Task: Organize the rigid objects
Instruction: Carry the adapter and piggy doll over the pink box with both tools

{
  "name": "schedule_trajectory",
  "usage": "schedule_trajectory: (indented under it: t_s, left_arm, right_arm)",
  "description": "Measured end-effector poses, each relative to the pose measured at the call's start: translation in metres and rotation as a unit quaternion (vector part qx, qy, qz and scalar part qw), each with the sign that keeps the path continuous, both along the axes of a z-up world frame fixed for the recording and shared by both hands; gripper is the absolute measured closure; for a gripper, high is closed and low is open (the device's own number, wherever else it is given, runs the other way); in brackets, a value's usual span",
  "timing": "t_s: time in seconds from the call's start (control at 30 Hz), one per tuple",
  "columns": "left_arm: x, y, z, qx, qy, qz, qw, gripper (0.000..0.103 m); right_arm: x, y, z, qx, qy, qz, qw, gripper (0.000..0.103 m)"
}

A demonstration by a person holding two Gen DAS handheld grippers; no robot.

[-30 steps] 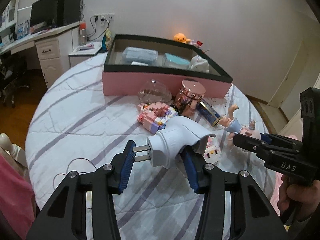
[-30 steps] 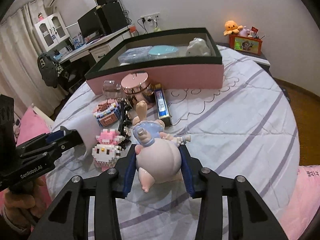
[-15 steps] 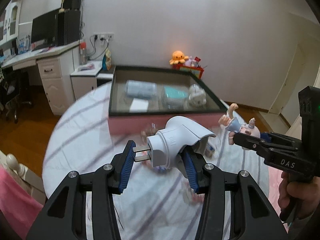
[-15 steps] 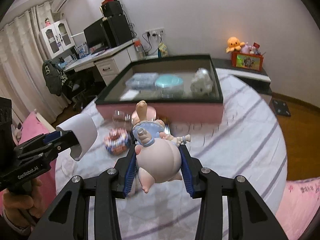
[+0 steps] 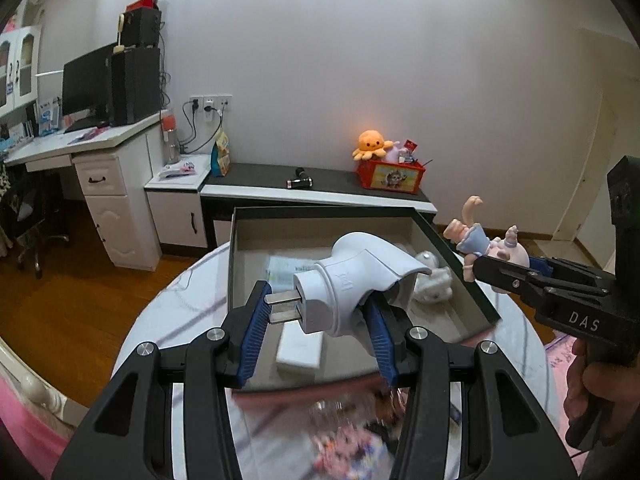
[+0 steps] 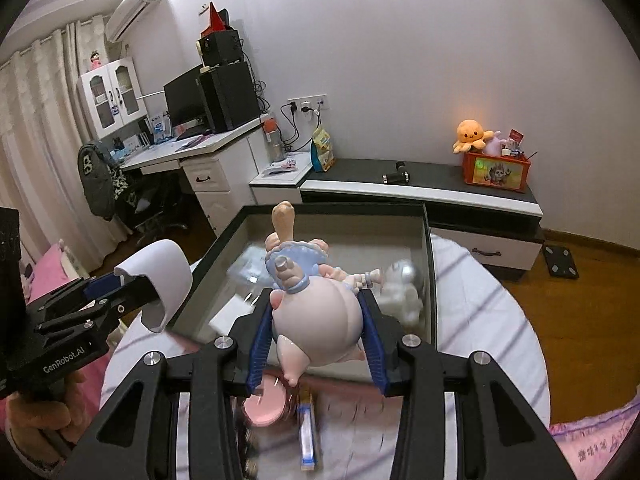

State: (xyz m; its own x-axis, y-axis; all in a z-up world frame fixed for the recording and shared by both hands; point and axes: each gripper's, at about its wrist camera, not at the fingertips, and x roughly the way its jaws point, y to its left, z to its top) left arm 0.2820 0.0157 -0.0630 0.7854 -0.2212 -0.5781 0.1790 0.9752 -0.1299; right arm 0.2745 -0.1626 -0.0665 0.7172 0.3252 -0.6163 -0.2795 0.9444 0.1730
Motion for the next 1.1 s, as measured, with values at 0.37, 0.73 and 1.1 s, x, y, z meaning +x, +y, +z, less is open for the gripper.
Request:
schedule_trajectory:
  t_s: [0.37,0.73,1.1]
  left_arm:
    - [0.056,-0.012,-0.03,0.004,0.034,-0.003,0.9994,0.055]
    - [0.076,-0.024,-0.043,0.025,0.047,0.002,0.9986,0.054]
    - [0.05,-0.012,-0.024,0.024,0.016,0.033,0.9991,0.0]
  right_arm:
    - [0.059,0.004,-0.03,-0.01,0.036,-0.009,0.999,0.061]
    - [0.084,0.003,-0.049,-0.02,0.055,-0.024,0.998,0.061]
    - [0.068,-0.008,-0.039,-0.011,0.041,-0.053,0.998,0.012]
